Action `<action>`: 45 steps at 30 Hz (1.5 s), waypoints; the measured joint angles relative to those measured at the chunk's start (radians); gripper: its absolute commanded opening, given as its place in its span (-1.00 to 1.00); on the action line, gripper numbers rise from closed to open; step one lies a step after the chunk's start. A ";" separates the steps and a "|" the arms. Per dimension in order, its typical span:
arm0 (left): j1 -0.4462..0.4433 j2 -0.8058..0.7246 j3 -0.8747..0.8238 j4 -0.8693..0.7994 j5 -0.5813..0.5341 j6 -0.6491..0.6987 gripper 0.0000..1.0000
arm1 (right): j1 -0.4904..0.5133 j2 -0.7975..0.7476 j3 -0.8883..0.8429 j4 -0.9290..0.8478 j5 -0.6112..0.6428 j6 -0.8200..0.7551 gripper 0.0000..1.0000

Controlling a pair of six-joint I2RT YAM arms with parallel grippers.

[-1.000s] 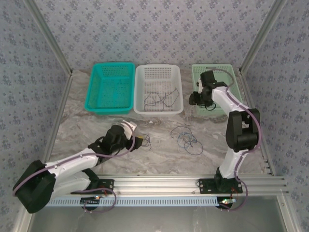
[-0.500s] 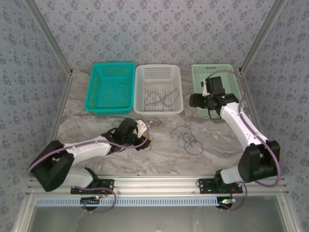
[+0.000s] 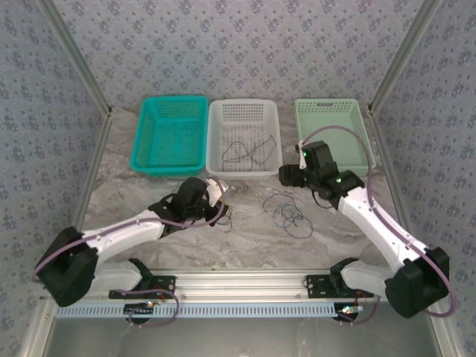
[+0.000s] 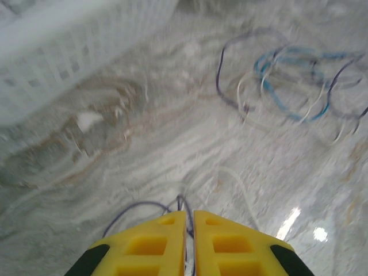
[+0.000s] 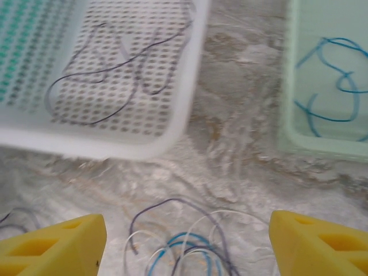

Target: Untangle the cables

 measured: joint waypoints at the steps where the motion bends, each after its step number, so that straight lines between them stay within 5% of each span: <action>1: 0.000 -0.030 0.000 0.000 -0.003 -0.006 -0.79 | 0.028 -0.026 -0.033 0.031 0.000 0.000 0.58; 6: 0.009 -0.151 0.002 -0.003 -0.022 -0.041 -0.79 | 0.135 -0.087 -0.163 0.157 0.014 0.000 0.64; 11: 0.016 -0.171 0.023 -0.020 -0.013 -0.047 -0.48 | 0.248 -0.077 -0.219 0.227 0.046 0.001 0.66; 14: 0.016 -0.127 0.026 -0.059 0.002 -0.006 -0.16 | 0.253 -0.059 -0.219 0.248 0.075 0.011 0.68; 25: 0.016 0.083 0.027 -0.116 0.037 0.047 0.07 | 0.216 -0.063 -0.215 0.211 0.127 0.019 0.73; 27: 0.016 0.110 0.027 -0.103 0.049 0.051 0.02 | 0.211 -0.074 -0.215 0.210 0.127 0.019 0.73; 37: 0.016 0.307 0.098 -0.096 0.045 0.045 -0.87 | 0.182 -0.122 -0.215 0.172 0.127 0.019 0.75; 45: 0.004 0.183 0.097 -0.043 0.029 0.004 -1.00 | 0.208 -0.127 -0.255 0.214 0.126 0.038 0.74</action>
